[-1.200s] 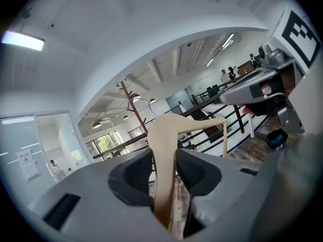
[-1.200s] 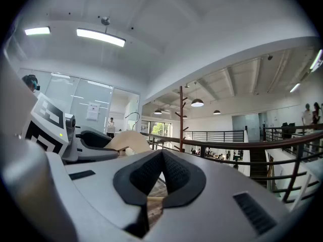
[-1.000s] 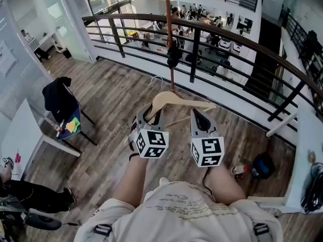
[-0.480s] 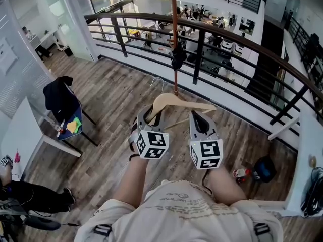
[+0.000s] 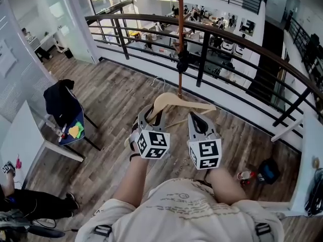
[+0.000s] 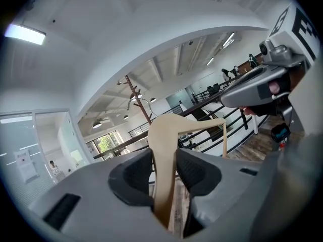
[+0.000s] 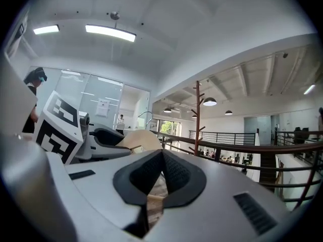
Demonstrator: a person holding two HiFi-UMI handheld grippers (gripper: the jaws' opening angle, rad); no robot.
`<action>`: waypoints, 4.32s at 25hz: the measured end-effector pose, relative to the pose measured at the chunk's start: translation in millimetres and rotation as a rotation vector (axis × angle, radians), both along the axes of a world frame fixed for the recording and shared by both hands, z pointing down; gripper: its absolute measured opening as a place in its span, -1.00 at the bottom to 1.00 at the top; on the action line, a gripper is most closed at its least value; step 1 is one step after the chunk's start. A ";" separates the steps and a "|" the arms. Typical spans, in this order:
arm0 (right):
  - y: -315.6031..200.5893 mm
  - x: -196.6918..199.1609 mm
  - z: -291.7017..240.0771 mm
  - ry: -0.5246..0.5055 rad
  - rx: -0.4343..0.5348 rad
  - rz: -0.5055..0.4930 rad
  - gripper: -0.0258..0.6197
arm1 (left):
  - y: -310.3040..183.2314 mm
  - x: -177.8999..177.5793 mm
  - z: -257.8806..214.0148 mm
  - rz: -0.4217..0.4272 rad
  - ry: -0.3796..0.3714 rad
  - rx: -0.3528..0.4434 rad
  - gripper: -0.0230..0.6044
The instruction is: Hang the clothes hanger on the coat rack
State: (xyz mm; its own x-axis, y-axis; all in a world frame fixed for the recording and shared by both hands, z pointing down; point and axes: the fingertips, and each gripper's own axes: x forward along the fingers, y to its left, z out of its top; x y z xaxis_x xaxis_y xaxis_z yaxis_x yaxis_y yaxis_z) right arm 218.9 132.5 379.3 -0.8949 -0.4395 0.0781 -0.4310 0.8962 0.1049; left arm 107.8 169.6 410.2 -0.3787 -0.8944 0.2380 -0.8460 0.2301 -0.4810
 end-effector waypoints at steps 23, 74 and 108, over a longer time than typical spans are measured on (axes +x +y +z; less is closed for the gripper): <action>-62.0 -101.5 10.7 -0.034 -0.031 0.000 -0.92 | -53.3 -96.9 23.2 0.004 0.005 -0.029 -0.45; -372.4 -266.2 33.1 0.037 -0.041 0.169 -0.92 | -382.0 -266.1 41.4 0.179 -0.047 -0.071 -0.45; -498.5 -361.7 75.0 0.103 -0.157 0.622 -0.92 | -533.4 -381.1 174.0 0.719 0.033 -0.287 -0.45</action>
